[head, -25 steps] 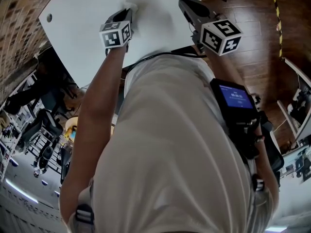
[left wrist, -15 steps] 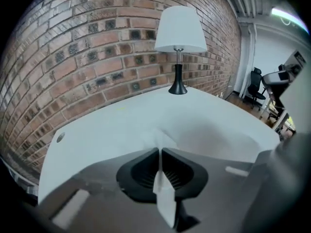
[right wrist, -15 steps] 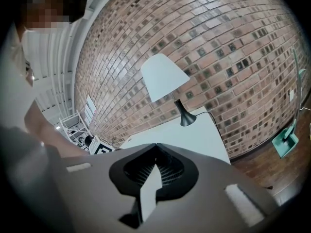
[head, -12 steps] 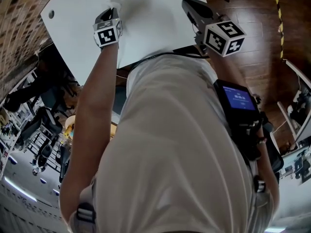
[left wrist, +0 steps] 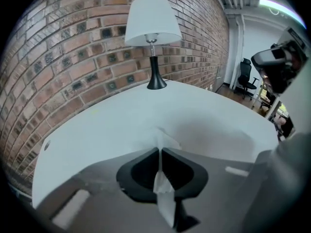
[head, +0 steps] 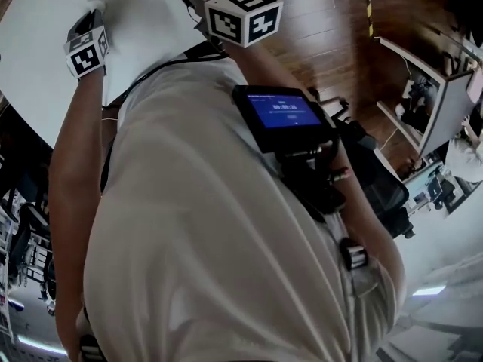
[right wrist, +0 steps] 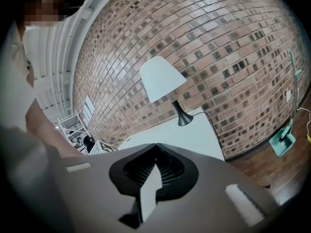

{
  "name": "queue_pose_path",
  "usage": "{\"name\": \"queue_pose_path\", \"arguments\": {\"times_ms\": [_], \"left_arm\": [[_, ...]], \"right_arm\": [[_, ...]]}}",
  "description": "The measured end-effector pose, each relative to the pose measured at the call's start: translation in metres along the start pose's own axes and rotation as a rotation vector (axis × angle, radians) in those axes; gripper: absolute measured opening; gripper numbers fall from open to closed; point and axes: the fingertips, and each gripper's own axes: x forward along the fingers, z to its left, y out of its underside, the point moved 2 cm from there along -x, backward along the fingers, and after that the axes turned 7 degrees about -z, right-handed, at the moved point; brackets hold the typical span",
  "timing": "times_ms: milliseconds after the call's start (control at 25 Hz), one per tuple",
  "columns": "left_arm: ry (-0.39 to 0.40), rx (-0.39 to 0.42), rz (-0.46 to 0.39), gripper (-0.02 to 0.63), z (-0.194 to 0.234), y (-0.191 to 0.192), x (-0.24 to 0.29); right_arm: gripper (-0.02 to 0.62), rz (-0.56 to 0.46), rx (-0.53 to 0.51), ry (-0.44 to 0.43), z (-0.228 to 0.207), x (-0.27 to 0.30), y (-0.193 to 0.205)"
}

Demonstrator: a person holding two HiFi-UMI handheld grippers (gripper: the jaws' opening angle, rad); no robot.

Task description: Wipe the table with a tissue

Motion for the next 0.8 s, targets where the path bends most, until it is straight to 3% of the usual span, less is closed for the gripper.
{"name": "queue_pose_path", "arguments": {"times_ms": [400, 520, 600, 800], "left_arm": [[0.228, 0.047, -0.007, 0.023, -0.087, -0.006, 0.009], [0.356, 0.113, -0.025, 0.023, -0.130, -0.016, 0.023], [0.394, 0.161, -0.016, 0.023, -0.135, -0.012, 0.032], [0.473, 0.078, -0.001, 0.023, -0.130, 0.021, -0.002]], "right_arm": [[0.008, 0.016, -0.031, -0.022, 0.004, 0.000, 0.002], [0.008, 0.019, -0.065, 0.005, -0.010, -0.008, -0.006], [0.008, 0.010, -0.083, 0.010, -0.015, -0.006, -0.008], [0.008, 0.067, -0.041, -0.026, 0.010, -0.005, 0.030]]}}
